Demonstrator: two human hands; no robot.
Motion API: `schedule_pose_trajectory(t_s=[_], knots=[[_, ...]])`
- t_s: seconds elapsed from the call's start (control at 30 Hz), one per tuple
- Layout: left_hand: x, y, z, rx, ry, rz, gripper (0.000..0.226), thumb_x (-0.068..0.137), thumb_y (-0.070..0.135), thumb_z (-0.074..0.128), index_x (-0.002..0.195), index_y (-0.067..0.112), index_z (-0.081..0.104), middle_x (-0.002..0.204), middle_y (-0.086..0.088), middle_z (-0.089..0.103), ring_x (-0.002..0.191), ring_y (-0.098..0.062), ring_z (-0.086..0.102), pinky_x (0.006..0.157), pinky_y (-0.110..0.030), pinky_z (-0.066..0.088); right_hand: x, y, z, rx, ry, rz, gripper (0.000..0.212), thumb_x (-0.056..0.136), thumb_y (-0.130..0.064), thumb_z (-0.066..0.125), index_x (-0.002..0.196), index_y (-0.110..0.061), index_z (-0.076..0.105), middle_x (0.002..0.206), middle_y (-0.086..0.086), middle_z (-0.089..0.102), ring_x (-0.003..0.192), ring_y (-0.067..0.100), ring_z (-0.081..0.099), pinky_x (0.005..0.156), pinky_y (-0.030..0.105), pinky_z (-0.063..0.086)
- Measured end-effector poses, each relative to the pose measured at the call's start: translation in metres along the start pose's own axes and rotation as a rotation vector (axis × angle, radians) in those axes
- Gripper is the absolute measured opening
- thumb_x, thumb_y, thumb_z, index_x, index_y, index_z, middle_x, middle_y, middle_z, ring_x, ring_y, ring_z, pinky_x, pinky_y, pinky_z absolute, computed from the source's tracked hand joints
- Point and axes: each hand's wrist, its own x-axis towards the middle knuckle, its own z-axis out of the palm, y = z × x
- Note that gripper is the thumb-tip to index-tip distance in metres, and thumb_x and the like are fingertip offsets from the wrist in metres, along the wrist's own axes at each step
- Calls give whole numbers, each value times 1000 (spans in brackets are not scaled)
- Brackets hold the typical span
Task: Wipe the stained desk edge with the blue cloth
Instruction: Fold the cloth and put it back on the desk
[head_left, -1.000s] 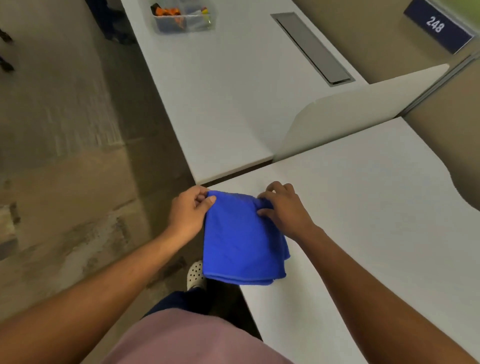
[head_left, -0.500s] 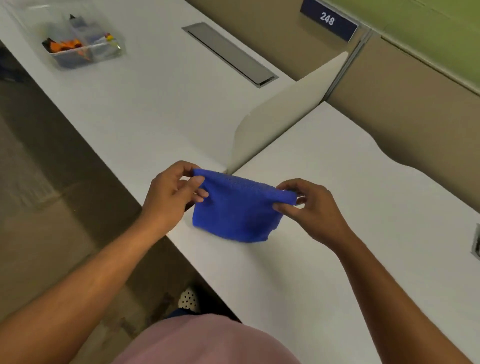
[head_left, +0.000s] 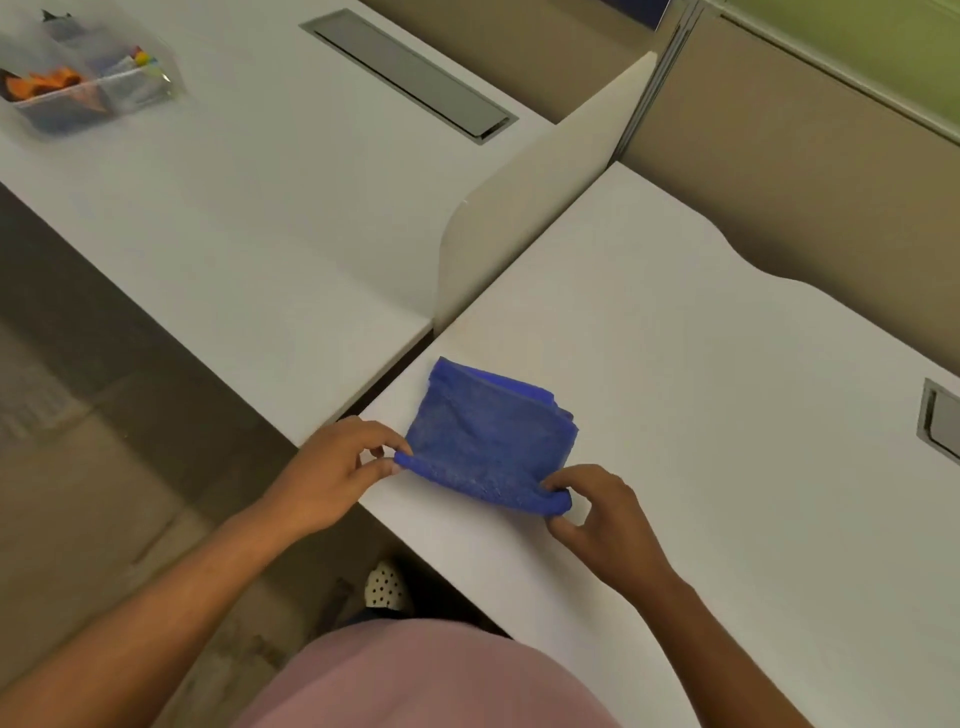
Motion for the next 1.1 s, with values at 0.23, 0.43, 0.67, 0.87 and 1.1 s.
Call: schedule_pose_trajectory(t_s=[0.23, 0.43, 0.67, 0.87, 1.1], knots=[[16, 7, -5, -62, 31, -51, 16, 96, 40, 71, 102, 54, 68, 109, 26, 66, 92, -1, 65, 71, -16, 49, 1, -3, 3, 266, 125, 156, 23, 88, -22, 80, 100, -40, 73, 100, -20, 77, 95, 7, 72, 82, 11, 52], [75, 33, 1, -24, 225, -7, 15, 100, 28, 67, 112, 22, 73, 94, 9, 72, 89, -5, 67, 78, -22, 52, 40, -6, -5, 279, 229, 386, 16, 92, -42, 76, 100, -28, 75, 86, -7, 78, 79, 8, 73, 68, 23, 57], [122, 28, 22, 87, 260, -147, 20, 102, 28, 62, 113, 17, 73, 96, -2, 73, 91, -24, 68, 72, -30, 46, 77, 1, 1, 67, 236, 519, 31, 91, -48, 73, 97, -18, 72, 82, -2, 72, 76, 18, 68, 65, 26, 47], [118, 20, 36, 132, 384, -148, 21, 102, 28, 61, 111, 13, 73, 100, -5, 75, 100, -29, 63, 83, -44, 54, 74, 0, 10, -34, 356, 453, 39, 97, -45, 68, 123, -17, 64, 98, -3, 69, 90, 16, 65, 76, 27, 49], [112, 18, 38, 160, 428, -98, 22, 102, 31, 62, 114, 13, 69, 107, -6, 69, 102, -27, 61, 83, -42, 54, 51, -18, 31, -498, 314, -208, 36, 88, -14, 71, 124, -9, 66, 129, 10, 64, 119, 31, 60, 103, 42, 46]])
